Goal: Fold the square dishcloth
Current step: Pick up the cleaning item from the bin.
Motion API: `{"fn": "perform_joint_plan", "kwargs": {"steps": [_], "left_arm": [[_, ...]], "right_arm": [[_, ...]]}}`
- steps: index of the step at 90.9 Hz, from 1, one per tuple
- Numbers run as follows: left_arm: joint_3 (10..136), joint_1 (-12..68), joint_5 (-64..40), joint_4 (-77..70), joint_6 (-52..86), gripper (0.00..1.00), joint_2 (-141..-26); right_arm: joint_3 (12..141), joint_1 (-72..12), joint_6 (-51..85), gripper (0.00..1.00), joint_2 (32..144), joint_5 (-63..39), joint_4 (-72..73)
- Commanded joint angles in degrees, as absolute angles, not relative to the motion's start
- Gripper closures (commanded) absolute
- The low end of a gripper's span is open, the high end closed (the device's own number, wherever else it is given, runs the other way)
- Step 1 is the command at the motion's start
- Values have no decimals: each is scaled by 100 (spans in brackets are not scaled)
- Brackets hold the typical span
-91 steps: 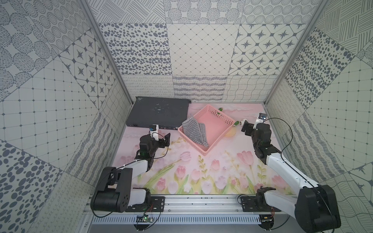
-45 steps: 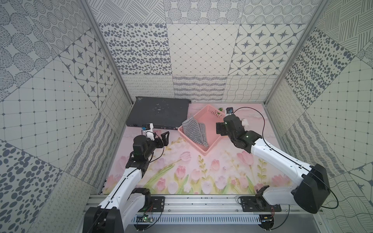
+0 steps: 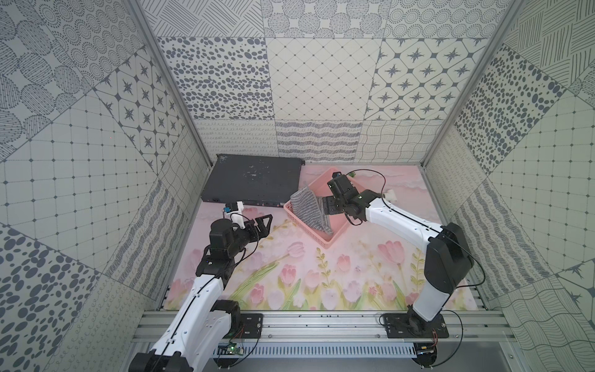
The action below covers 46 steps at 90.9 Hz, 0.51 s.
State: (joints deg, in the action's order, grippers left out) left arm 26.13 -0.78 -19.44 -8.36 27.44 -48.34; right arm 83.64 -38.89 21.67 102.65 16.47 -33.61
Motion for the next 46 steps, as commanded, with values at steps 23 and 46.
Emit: {"fn": "perform_joint_plan", "kwargs": {"steps": [23, 46], "left_arm": [[2707, -88, -2431, -815, 3390, 1, -4761], [2720, -89, -2242, -613, 3393, 1, -4680]], "right_arm": [[9948, -3525, 2534, 26, 11823, 213, -3306], [10275, -3269, 2610, 29, 12316, -487, -3237]]}}
